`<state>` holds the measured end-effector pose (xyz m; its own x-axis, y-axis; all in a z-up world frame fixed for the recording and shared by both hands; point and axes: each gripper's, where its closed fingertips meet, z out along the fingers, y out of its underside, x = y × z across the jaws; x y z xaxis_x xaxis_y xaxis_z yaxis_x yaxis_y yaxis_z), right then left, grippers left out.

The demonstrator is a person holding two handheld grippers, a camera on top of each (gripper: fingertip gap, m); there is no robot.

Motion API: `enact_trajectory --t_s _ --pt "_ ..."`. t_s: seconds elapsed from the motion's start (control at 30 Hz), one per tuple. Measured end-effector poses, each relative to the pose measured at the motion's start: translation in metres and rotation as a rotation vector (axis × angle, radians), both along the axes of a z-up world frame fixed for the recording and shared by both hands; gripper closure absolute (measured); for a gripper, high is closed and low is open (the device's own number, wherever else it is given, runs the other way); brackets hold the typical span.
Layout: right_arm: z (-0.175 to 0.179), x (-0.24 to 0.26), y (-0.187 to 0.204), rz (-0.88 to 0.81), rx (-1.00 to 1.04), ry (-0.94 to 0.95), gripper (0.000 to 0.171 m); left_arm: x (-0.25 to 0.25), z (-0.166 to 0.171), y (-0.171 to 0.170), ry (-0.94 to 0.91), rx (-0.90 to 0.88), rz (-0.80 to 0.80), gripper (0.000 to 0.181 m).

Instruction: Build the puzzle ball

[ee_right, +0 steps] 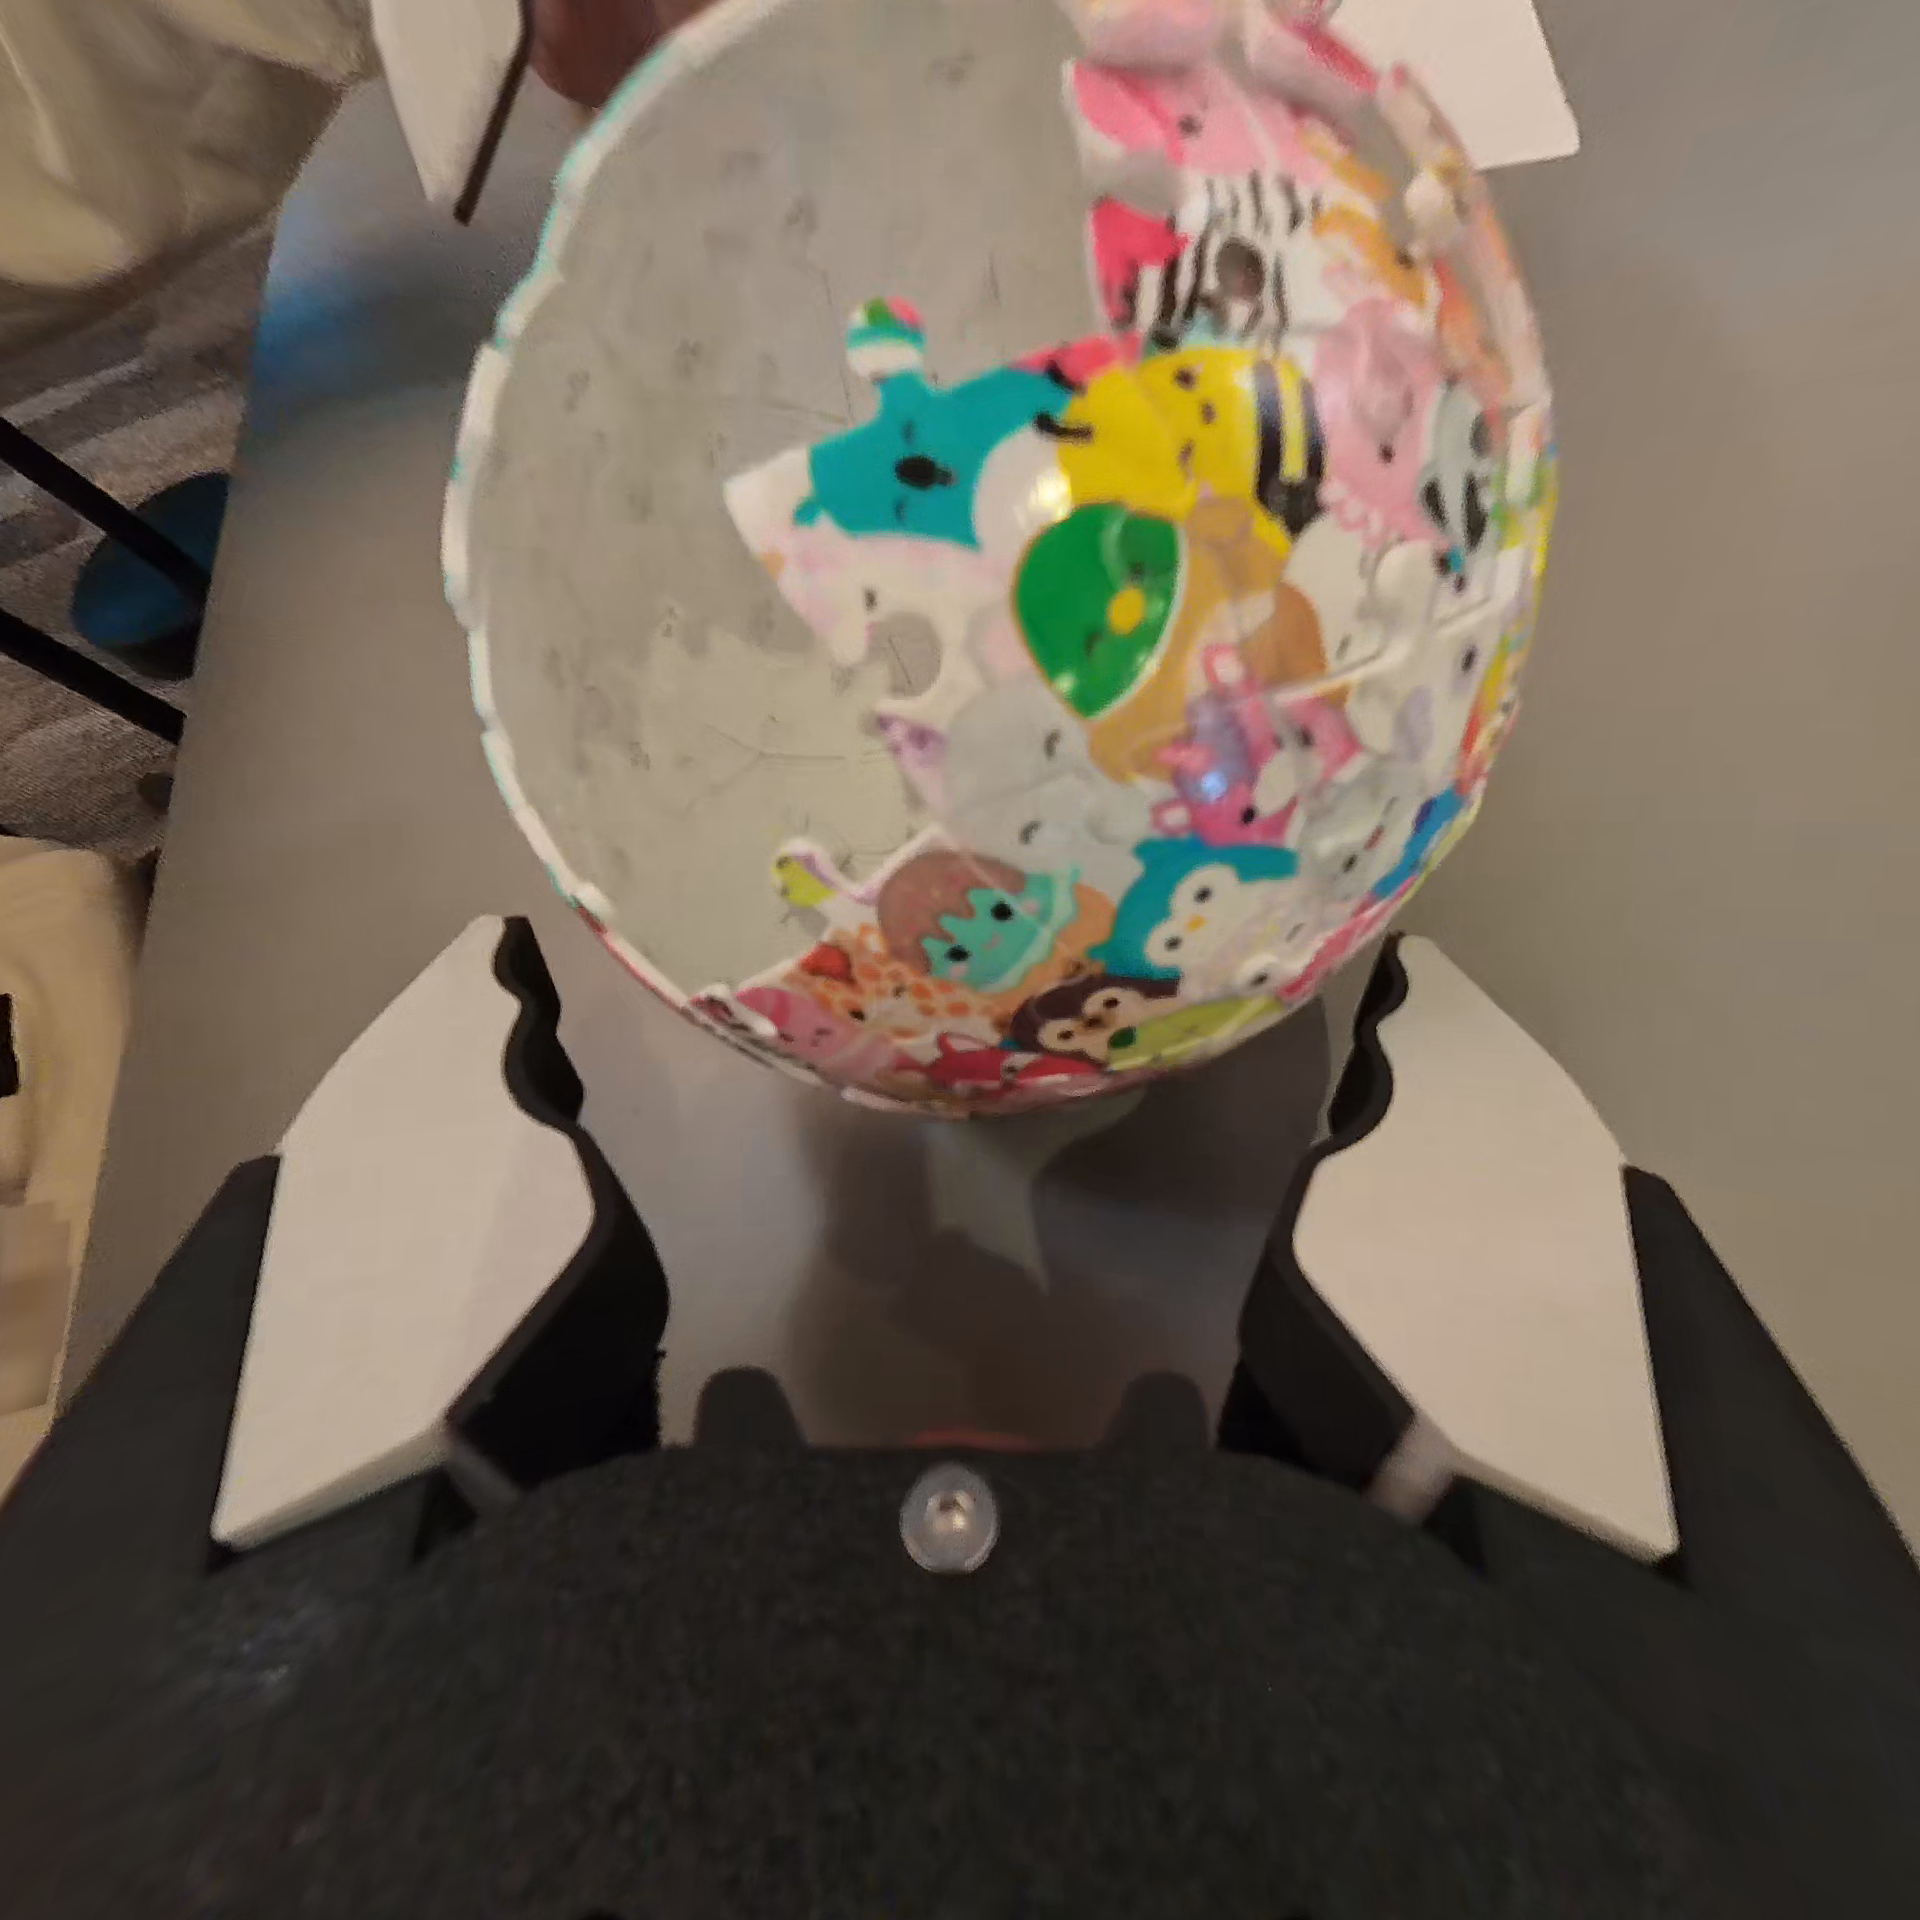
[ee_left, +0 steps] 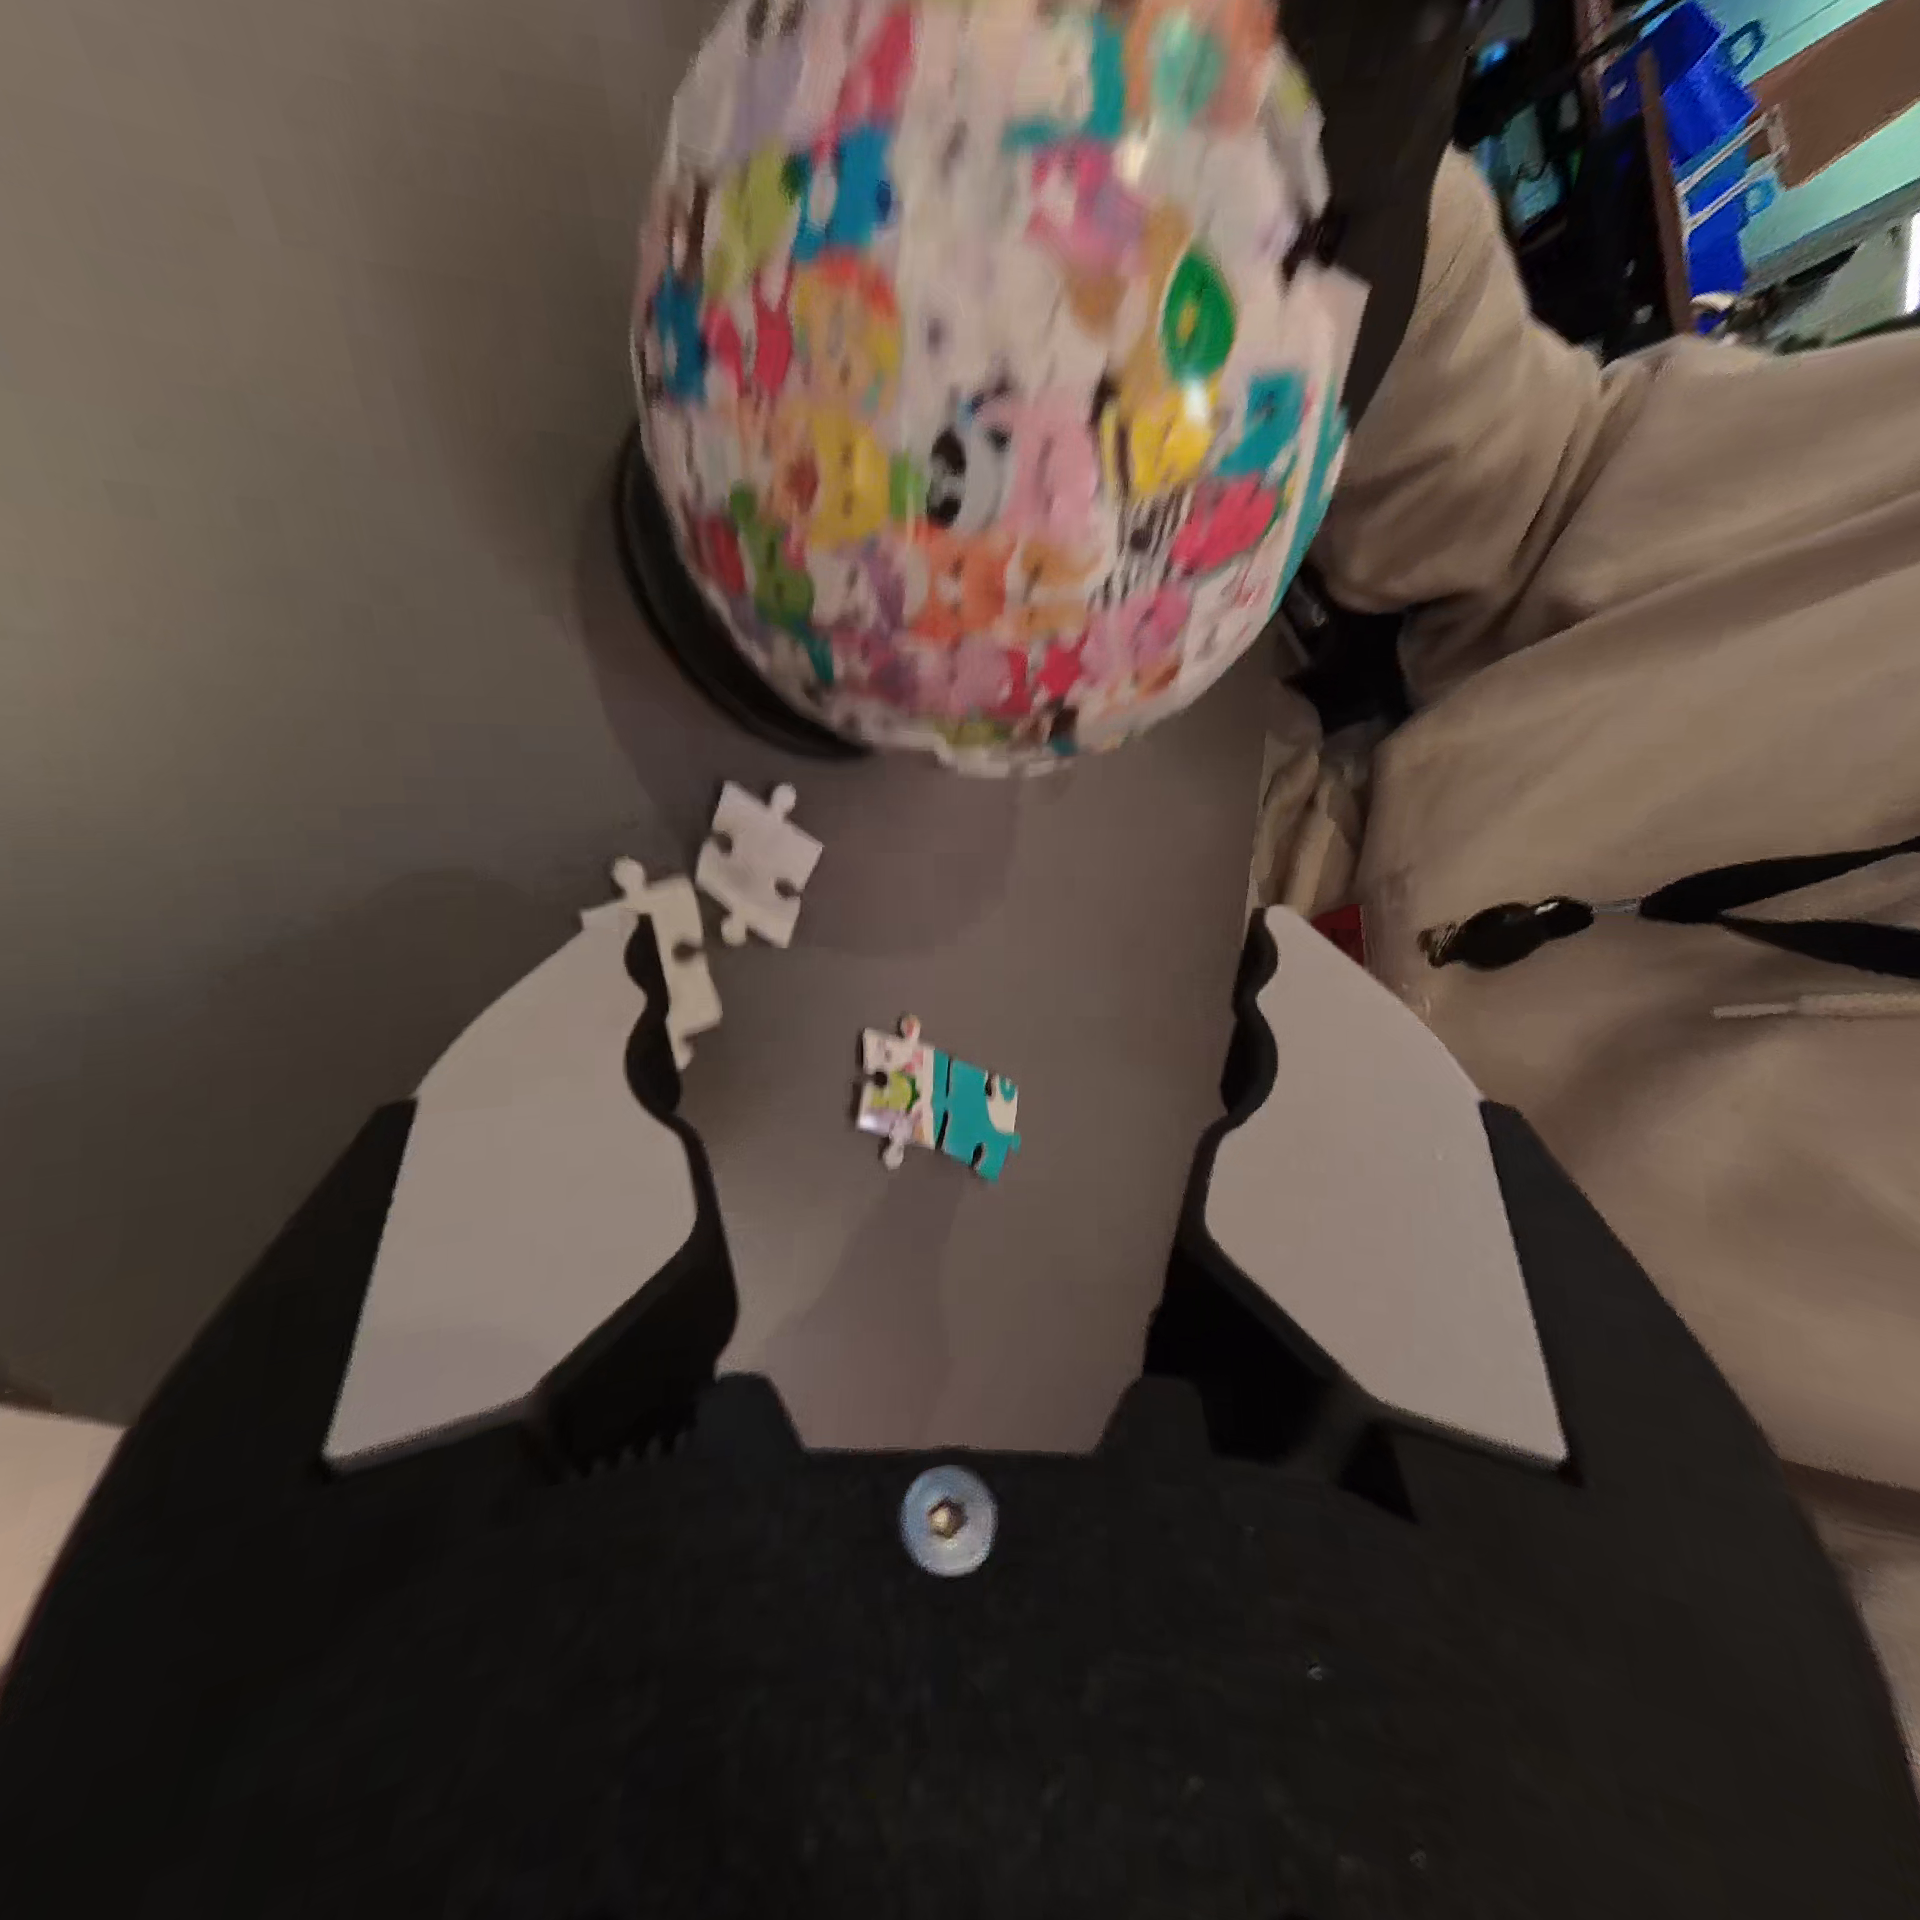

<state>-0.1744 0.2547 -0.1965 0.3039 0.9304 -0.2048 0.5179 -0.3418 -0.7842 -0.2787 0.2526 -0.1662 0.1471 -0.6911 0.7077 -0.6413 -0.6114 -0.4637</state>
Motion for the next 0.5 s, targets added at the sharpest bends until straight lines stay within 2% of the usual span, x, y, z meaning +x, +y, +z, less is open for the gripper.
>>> enact_trajectory --t_s 0.07,0.17,0.33,0.43,0.5 --pt "0.004 -0.002 0.002 -0.005 -0.008 0.021 0.032 0.014 0.008 0.008 -0.024 0.0 0.011 0.075" --pt "0.002 -0.002 0.004 0.002 -0.013 0.015 0.035 0.031 0.003 0.019 0.01 0.008 0.028 0.073" --pt "0.002 -0.005 0.006 0.008 -0.003 0.016 0.04 0.049 -0.001 0.012 0.011 -0.016 -0.026 0.074" --pt "0.003 -0.004 0.008 0.011 0.026 0.0 0.04 0.054 0.004 0.008 -0.019 -0.01 -0.037 0.083" --pt "0.003 -0.003 0.01 0.013 0.055 -0.014 0.04 0.056 0.007 0.009 -0.023 0.016 -0.025 0.081"
